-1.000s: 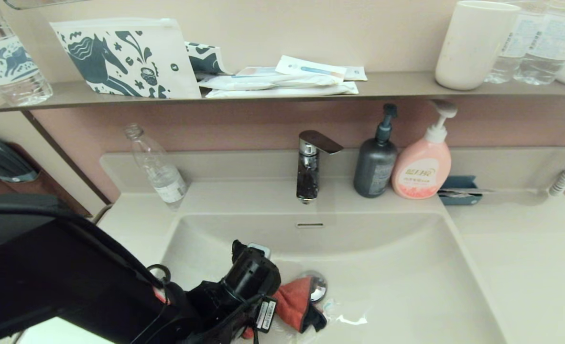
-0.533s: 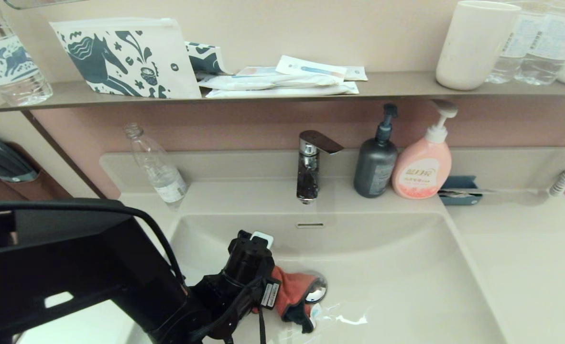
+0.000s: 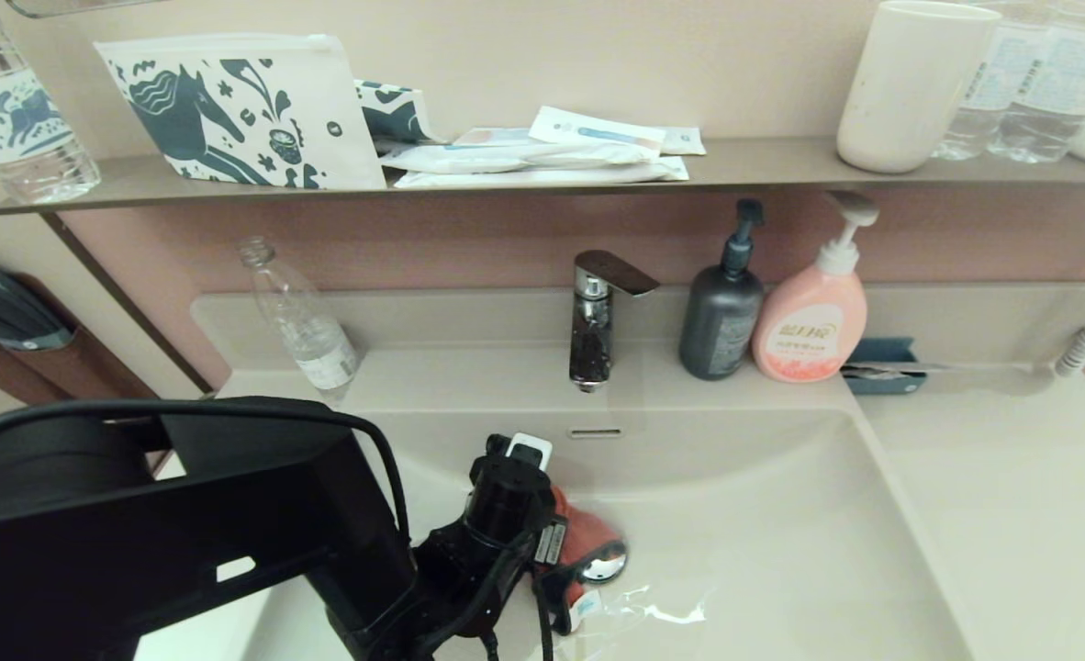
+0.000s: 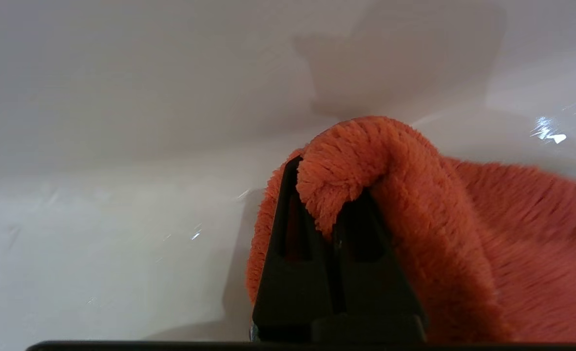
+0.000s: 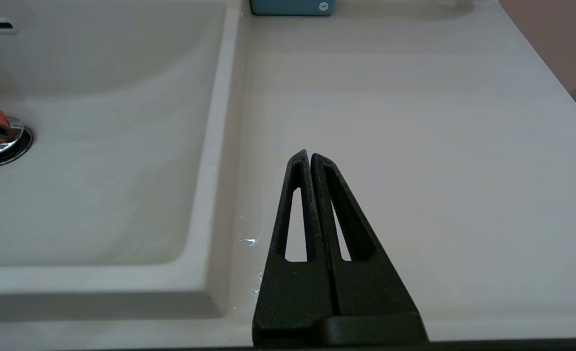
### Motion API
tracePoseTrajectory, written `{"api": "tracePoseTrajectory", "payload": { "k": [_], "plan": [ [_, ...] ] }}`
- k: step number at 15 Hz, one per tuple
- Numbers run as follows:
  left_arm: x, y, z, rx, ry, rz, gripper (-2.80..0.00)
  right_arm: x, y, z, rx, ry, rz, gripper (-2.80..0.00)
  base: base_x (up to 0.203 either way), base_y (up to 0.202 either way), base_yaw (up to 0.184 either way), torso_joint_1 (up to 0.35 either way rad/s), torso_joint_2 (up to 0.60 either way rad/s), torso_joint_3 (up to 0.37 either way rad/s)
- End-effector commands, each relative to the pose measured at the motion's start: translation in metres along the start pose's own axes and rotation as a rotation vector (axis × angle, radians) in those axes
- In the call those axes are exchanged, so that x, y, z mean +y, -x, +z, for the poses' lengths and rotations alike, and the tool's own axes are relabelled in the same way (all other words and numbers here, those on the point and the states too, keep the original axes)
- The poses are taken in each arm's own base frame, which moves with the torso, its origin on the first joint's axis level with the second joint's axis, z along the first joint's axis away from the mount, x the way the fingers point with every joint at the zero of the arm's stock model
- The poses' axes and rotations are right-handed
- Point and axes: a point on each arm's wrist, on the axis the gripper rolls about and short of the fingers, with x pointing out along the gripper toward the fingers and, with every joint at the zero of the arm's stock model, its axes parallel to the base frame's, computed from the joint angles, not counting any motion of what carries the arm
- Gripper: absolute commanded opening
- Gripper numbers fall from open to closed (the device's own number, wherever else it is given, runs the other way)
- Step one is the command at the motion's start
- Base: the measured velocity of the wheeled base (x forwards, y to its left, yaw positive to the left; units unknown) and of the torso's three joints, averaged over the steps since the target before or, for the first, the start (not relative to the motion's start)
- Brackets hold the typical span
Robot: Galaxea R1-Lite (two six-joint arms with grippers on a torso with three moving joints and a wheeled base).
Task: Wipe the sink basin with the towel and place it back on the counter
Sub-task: Wipe the sink
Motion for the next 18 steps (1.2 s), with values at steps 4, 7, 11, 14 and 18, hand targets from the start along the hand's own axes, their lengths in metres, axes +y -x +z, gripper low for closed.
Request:
{"api": "tracePoseTrajectory", "payload": {
  "k": [4, 7, 11, 14, 18],
  "plan": [
    [-0.028, -0.004, 0.01, -0.031, -0.012, -0.026, -2.8, 0.0, 0.0, 0.0, 0.0, 0.0, 0.0, -2.8, 0.0, 0.0, 0.0, 0.0, 0.0, 0.0],
    [-0.039, -0.003, 0.018, -0.004, 0.013, -0.042, -2.8, 0.0, 0.0, 0.0, 0.001, 0.0, 0.0, -2.8, 0.0, 0.0, 0.0, 0.0, 0.0, 0.0],
    [-0.053, -0.009, 0.028, -0.001, 0.029, -0.056, -2.8, 0.0, 0.0, 0.0, 0.001, 0.0, 0.0, -2.8, 0.0, 0.0, 0.0, 0.0, 0.0, 0.0],
    [-0.059, -0.014, 0.033, 0.009, 0.022, -0.053, -2.8, 0.0, 0.0, 0.0, 0.001, 0.0, 0.0, -2.8, 0.0, 0.0, 0.0, 0.0, 0.0, 0.0],
    [-0.071, -0.019, 0.042, 0.013, 0.032, -0.064, -2.8, 0.0, 0.0, 0.0, 0.001, 0.0, 0.0, -2.8, 0.0, 0.0, 0.0, 0.0, 0.0, 0.0]
  ]
}}
